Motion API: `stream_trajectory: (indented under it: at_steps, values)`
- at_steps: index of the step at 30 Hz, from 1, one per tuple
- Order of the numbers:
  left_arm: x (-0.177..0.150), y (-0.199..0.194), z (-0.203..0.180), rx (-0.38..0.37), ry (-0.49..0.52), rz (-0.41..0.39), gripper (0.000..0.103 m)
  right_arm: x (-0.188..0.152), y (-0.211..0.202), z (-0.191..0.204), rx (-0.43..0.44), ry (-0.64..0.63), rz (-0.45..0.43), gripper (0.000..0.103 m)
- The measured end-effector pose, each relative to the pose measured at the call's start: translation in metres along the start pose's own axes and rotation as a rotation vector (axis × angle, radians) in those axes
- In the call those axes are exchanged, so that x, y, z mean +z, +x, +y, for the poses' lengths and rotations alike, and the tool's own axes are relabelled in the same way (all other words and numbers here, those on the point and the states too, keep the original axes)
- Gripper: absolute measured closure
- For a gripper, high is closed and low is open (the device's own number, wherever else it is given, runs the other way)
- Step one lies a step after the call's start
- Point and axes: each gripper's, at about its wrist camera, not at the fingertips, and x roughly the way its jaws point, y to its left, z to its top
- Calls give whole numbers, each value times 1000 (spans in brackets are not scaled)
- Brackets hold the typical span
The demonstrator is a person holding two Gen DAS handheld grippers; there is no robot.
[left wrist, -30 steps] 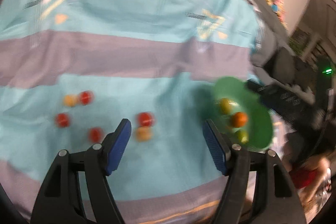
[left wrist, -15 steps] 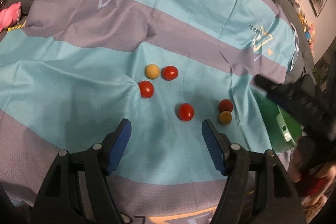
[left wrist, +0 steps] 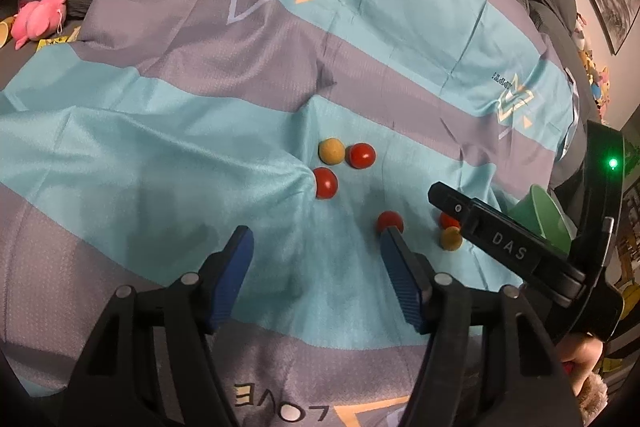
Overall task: Organize fruits
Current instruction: 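Move both open grippers back to the cherry tomatoes, then grasp a red cherry tomato with the left gripper while the right gripper grasps another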
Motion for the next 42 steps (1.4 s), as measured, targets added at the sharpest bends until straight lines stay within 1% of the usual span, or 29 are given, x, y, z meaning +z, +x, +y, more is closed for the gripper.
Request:
stream_trajectory:
  at_steps: [2,5,8,10,12,16,19,21,24,25,28,30,32,33,35,38,40,42]
  values:
    - [-1,1,0,2,2,4,38,-1,1,-1,-1,4,1,39]
    - [-3,3,2,-3,6,20,41,-1,2,-1,-8,-2,1,39]
    - [-4,3,4,16,9,17,43,1,8,-2,-19,3,7,39]
    - [-5,2,5,24,11,13,46,2,11,-4,0,28,19,39]
    - [-5,2,5,25,4,9,48,3,12,-6,39,41,35,39]
    - [-3,2,1,6,0,1,52,4,5,-11,35,58,36,39]
    - [-1,4,-2,0,0,5,56,5,-3,-13,51,52,24,40]
    - [2,5,-3,-1,-6,7,57,4,-9,-11,62,27,15,43]
    - [8,5,-2,-7,-19,8,62,4,-14,-10,85,10,11,47]
    - [11,4,-1,-7,-28,8,65,4,-15,-9,103,6,14,50]
    - [22,5,0,-25,-56,15,71,1,-13,-2,154,-23,36,59]
    - [34,9,-3,-51,-73,34,74,0,-7,2,177,-35,58,61]
    - [46,14,-12,-73,-43,45,74,-2,1,5,190,-41,81,64]
    - [53,20,-19,-70,-16,55,74,-3,6,6,191,-46,93,66]
    - [61,32,-28,-41,24,78,74,-5,16,8,185,-48,123,69]
    - [67,61,-35,6,76,133,74,-8,27,10,186,-48,152,70]
    - [67,80,-36,43,94,174,75,-9,33,10,183,-45,168,70]
    - [65,88,-35,45,103,184,75,-10,38,10,170,-48,179,70]
